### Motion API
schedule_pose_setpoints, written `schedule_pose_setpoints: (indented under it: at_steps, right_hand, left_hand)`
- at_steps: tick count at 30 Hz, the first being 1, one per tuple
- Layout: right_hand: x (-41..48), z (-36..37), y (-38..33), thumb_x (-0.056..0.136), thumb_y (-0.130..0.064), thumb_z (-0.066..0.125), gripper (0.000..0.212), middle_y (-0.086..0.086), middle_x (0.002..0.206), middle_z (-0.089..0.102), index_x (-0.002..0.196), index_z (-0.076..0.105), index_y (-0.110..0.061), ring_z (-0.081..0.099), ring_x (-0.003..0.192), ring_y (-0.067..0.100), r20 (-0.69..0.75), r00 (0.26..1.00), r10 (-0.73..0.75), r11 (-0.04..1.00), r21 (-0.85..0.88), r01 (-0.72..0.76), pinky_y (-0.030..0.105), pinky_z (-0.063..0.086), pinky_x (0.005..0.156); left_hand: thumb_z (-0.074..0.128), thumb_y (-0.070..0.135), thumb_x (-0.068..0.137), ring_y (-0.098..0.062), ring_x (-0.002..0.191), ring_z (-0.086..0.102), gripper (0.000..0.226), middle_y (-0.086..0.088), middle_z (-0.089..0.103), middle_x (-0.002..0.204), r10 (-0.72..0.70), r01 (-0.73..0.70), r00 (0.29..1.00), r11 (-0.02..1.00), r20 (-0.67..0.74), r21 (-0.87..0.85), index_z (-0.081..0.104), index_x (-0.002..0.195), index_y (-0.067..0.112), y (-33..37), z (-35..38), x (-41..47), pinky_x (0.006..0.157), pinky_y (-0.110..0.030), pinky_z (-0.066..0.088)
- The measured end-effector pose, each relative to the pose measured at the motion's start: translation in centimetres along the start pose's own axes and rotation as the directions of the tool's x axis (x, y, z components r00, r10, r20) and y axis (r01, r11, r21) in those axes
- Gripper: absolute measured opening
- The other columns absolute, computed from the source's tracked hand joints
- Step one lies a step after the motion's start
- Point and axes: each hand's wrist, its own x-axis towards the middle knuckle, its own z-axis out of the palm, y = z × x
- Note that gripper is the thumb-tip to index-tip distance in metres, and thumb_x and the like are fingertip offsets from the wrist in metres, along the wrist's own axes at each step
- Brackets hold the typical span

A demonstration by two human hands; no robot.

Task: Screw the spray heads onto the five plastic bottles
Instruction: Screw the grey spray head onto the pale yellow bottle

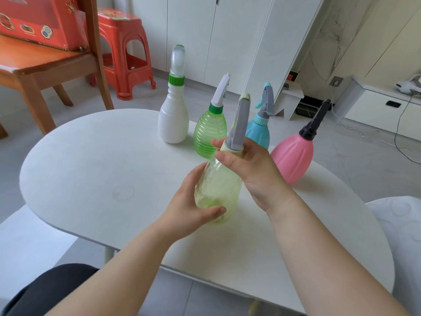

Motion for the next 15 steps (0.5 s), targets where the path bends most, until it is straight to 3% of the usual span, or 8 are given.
schedule_pose_setpoints:
  at_steps: [3,5,7,10,12,13,15]
  right_hand:
    - [0.0,0.5,0.3,0.075,-0.016,0.067,0.016,-0.017,0.085,0.065,0.079,0.054,-0.025,0.06,0.082,-0.003,-0.082,0.996,-0.028,0.998,-0.065,0.023,0.017,0.047,0.08]
    - [0.2,1.3,0.7,0.075,-0.021,0.067,0.016,-0.02,0.079,0.063,0.082,0.053,-0.021,0.059,0.073,-0.008,-0.213,0.974,-0.072,0.986,-0.163,0.038,0.01,0.045,0.072]
    - [0.3,1.6,0.6,0.076,-0.027,0.066,0.018,-0.023,0.08,0.058,0.087,0.053,-0.022,0.056,0.072,-0.01,-0.247,0.966,-0.082,0.976,-0.214,0.028,0.004,0.041,0.067]
    - [0.2,0.6,0.4,0.08,-0.031,0.061,0.021,-0.026,0.097,0.051,0.094,0.047,-0.038,0.049,0.09,-0.015,-0.04,0.998,-0.04,0.977,-0.211,0.031,0.003,0.036,0.081]
    - [-0.3,-0.4,0.1,0.082,-0.033,0.055,0.025,-0.022,0.11,0.05,0.1,0.042,-0.044,0.047,0.107,-0.009,0.104,0.995,0.005,0.992,-0.124,0.008,0.013,0.034,0.097]
    - [-0.5,-0.8,0.0,0.08,-0.035,0.054,0.025,-0.017,0.114,0.052,0.101,0.043,-0.043,0.048,0.113,-0.002,0.132,0.991,0.016,0.997,-0.078,-0.006,0.018,0.035,0.1]
    - [-0.5,-1.0,0.0,0.078,-0.031,0.058,0.019,-0.01,0.108,0.058,0.095,0.052,-0.036,0.055,0.104,0.003,0.077,0.997,-0.003,0.999,-0.038,0.005,0.017,0.041,0.093]
  left_hand:
    - [0.08,0.013,0.062,-0.007,0.119,0.042,0.077,0.007,0.043,0.129,0.031,-0.029,0.999,0.998,-0.039,0.05,0.031,0.107,0.049,-0.3,0.5,-0.1,0.091,-0.005,0.035]
    - [0.079,0.013,0.063,-0.007,0.118,0.04,0.078,0.009,0.041,0.127,0.053,-0.047,0.996,0.996,-0.072,0.079,0.028,0.108,0.05,-0.4,1.0,-0.3,0.096,-0.015,0.032]
    - [0.079,0.014,0.062,-0.006,0.118,0.04,0.079,0.011,0.039,0.125,0.066,-0.058,0.993,0.995,-0.1,0.087,0.026,0.11,0.049,-0.4,1.2,-0.3,0.1,-0.021,0.032]
    - [0.08,0.016,0.062,-0.006,0.118,0.04,0.081,0.012,0.04,0.124,0.06,-0.05,0.993,0.994,-0.1,0.092,0.025,0.113,0.047,-0.4,1.2,-0.2,0.1,-0.025,0.033]
    - [0.08,0.017,0.061,-0.005,0.114,0.041,0.079,0.019,0.04,0.117,0.05,-0.042,0.995,0.994,-0.085,0.098,0.027,0.108,0.052,-0.4,1.1,0.0,0.097,-0.023,0.034]
    - [0.08,0.018,0.06,-0.003,0.111,0.041,0.078,0.023,0.039,0.114,0.048,-0.039,0.995,0.994,-0.082,0.106,0.028,0.107,0.053,-0.4,1.2,0.0,0.094,-0.019,0.033]
    - [0.08,0.019,0.06,0.0,0.107,0.039,0.079,0.023,0.038,0.112,0.053,-0.04,0.993,0.991,-0.106,0.125,0.029,0.112,0.05,-0.4,1.6,0.0,0.086,-0.011,0.03]
